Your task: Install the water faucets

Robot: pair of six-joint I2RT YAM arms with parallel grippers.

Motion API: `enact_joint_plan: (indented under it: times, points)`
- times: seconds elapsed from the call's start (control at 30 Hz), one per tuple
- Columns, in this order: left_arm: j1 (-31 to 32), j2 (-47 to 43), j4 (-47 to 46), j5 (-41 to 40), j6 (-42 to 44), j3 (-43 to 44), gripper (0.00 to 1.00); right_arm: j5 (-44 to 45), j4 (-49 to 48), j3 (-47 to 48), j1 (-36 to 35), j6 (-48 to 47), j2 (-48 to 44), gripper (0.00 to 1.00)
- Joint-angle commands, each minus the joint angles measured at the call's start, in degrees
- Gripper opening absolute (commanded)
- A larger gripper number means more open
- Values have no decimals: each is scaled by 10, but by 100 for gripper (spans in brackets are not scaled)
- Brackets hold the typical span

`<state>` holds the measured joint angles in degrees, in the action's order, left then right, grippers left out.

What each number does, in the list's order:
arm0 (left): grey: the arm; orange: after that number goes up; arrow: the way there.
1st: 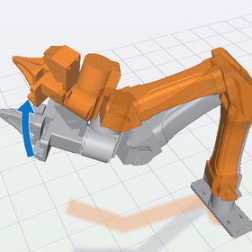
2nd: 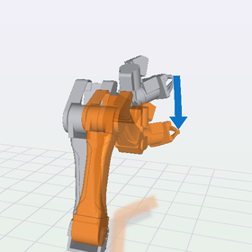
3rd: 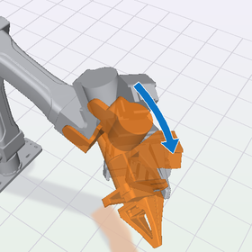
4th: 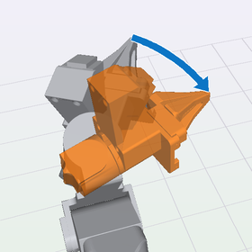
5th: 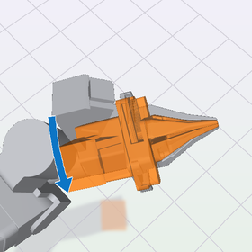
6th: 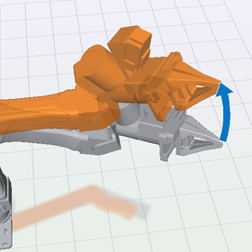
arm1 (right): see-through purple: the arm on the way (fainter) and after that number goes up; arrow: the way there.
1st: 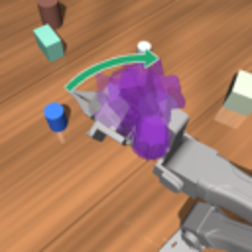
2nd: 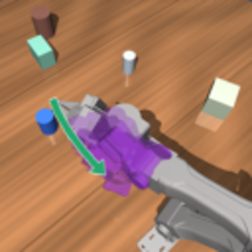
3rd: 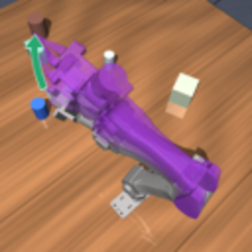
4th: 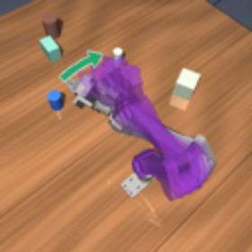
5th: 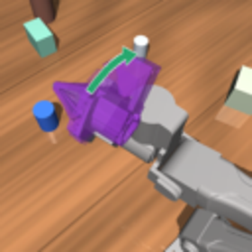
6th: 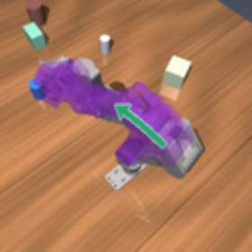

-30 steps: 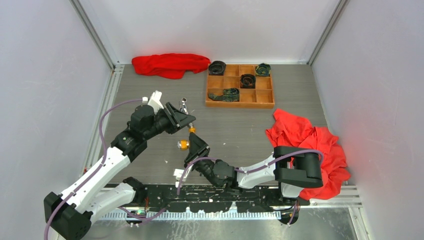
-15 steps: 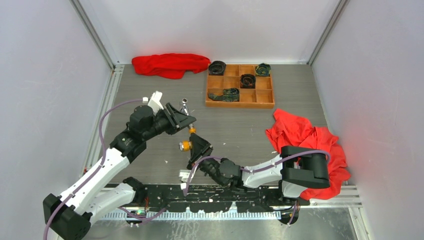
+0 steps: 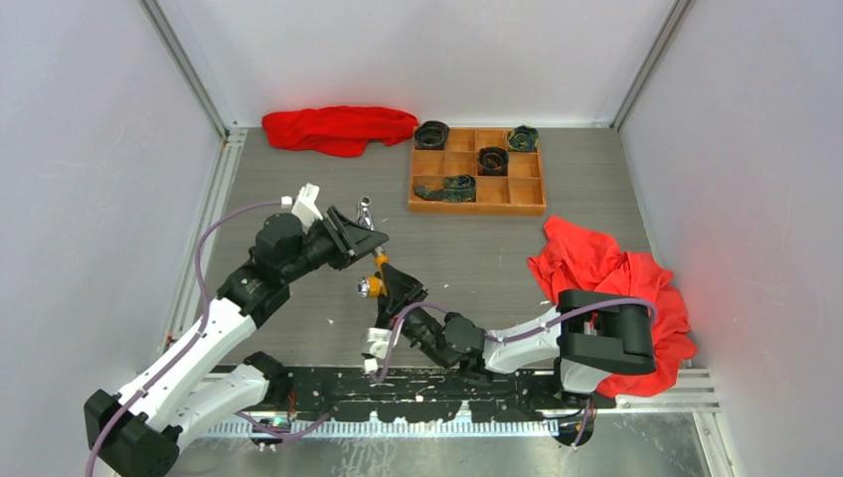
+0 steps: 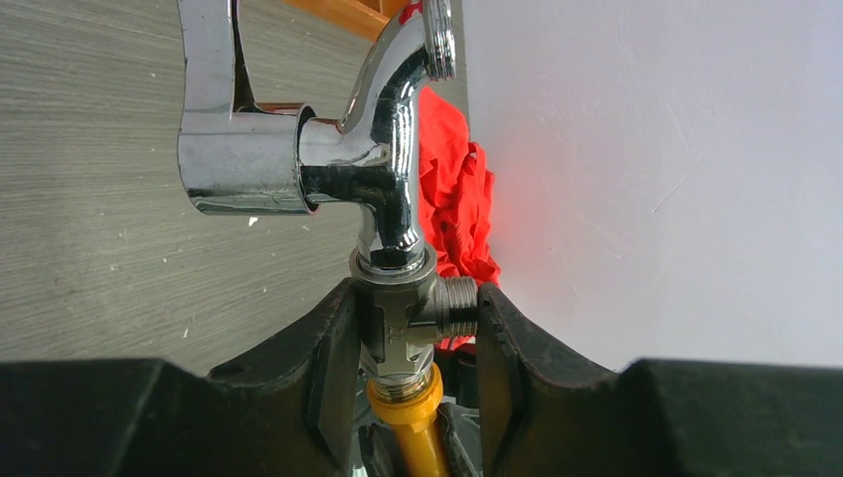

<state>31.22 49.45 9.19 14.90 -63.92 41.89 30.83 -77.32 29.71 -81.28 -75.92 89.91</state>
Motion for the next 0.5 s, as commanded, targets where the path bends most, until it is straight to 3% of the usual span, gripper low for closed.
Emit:
enact_joint_plan:
  times: [0.0,0.27,0.47]
  points:
    - [13,-27,-63,64,-38,-9,0,32,-119,7,29,71,-5,1]
    - [13,-26,-102,52,-89,-15,0,50,-196,18,38,122,23,1]
    - [14,-27,-120,39,-106,-14,0,63,-197,20,56,233,-3,1]
